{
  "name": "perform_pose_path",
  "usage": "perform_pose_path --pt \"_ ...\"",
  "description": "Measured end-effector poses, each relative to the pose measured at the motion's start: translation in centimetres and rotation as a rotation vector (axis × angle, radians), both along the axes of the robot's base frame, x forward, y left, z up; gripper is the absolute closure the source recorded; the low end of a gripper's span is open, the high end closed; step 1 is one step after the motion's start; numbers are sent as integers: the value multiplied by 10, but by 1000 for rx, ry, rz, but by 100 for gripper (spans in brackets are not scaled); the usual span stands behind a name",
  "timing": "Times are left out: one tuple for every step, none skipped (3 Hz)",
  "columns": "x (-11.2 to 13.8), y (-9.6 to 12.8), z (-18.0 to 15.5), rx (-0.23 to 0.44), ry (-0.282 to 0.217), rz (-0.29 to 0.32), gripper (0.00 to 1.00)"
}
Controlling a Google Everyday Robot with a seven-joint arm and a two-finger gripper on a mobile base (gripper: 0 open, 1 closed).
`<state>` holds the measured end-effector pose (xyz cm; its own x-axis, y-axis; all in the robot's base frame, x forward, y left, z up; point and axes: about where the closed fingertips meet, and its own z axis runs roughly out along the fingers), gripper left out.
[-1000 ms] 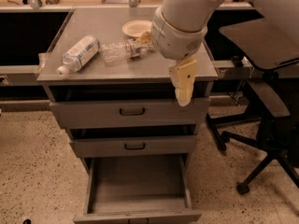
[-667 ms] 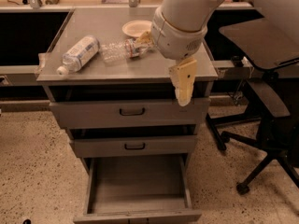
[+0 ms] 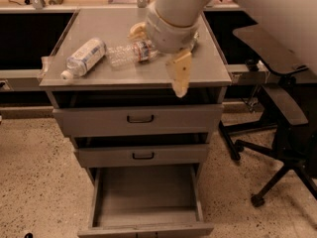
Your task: Place blue plastic bottle into bottom drawer
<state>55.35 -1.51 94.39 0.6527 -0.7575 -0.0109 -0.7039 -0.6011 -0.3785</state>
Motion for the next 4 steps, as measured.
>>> perform_pose_path --pt "52 31 4 -49 -76 135 0" --pt "95 60 6 -115 -140 232 0" --pt "130 89 1 -155 -165 305 0" --pt "151 126 -7 -173 -162 368 0"
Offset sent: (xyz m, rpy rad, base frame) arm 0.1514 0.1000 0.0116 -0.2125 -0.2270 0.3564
